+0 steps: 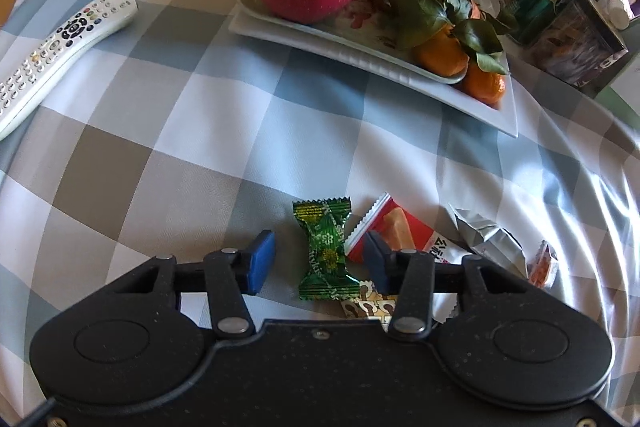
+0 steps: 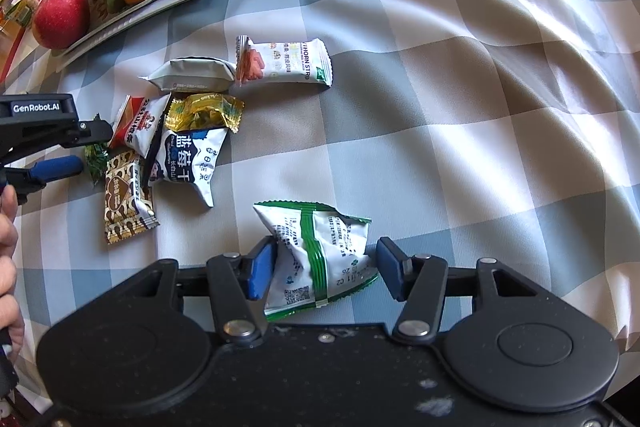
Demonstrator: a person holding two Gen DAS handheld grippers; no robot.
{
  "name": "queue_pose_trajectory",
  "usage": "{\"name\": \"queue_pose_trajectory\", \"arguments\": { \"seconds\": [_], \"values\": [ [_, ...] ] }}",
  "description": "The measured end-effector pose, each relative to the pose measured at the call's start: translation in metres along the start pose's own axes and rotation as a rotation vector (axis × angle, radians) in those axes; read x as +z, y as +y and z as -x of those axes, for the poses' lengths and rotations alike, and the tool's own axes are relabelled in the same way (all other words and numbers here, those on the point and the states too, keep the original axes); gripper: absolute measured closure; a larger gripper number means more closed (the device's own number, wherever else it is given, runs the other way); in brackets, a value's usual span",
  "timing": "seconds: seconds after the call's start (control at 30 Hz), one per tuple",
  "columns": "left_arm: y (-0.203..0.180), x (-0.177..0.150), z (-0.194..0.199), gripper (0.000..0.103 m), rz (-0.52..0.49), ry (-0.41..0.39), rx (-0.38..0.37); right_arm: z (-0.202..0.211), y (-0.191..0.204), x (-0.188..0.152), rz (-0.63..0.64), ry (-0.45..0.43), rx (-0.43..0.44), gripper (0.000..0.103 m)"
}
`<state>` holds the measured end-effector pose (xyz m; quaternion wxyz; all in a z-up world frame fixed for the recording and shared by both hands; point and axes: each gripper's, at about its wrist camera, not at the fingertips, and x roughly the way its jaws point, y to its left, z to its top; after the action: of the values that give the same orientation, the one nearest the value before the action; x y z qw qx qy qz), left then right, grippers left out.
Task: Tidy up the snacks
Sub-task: 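Grasp the white-green packet with the right tool while the left tool grasps a small green candy, then lift both held snacks and carry them over the gold tray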
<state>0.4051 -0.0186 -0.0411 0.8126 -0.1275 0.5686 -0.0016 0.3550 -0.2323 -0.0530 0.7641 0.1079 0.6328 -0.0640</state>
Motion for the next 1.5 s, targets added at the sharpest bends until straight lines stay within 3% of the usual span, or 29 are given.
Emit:
{"name": "queue_pose_trajectory", "arguments": {
  "seconds": [0.03, 0.13, 0.23, 0.4, 0.83, 1.13, 1.2, 1.27, 1.5],
  "values": [
    [0.000, -0.001, 0.000, 0.052, -0.004, -0.001, 0.009, 0.000, 0.000, 0.000, 0.004, -0.001, -0.001, 0.045],
    [-0.001, -0.003, 0.000, 0.073, -0.033, -0.002, 0.021, 0.000, 0.001, -0.002, 0.015, -0.003, -0.001, 0.046],
    [0.002, -0.002, -0.001, 0.079, -0.031, 0.017, -0.009, 0.000, 0.000, -0.001, 0.012, -0.001, 0.003, 0.046],
    [0.009, -0.004, 0.002, 0.079, 0.007, 0.077, -0.032, 0.000, -0.001, 0.000, 0.013, 0.003, 0.005, 0.046],
    [0.013, -0.033, 0.015, 0.078, -0.086, 0.170, 0.042, -0.001, 0.002, 0.000, 0.019, 0.003, -0.003, 0.047],
    [0.005, -0.031, 0.011, 0.070, -0.119, 0.144, 0.057, -0.001, 0.001, 0.000, 0.013, 0.006, 0.001, 0.047],
    [0.002, -0.032, 0.010, 0.071, -0.134, 0.137, 0.066, -0.001, 0.001, 0.000, 0.015, 0.005, 0.001, 0.047],
    [0.000, -0.033, 0.010, 0.079, -0.146, 0.132, 0.075, -0.001, 0.000, 0.000, 0.012, 0.006, 0.004, 0.048],
    [-0.001, -0.037, 0.029, 0.080, -0.152, 0.089, 0.060, 0.006, -0.012, 0.003, -0.028, 0.008, 0.043, 0.054]
  ]
}}
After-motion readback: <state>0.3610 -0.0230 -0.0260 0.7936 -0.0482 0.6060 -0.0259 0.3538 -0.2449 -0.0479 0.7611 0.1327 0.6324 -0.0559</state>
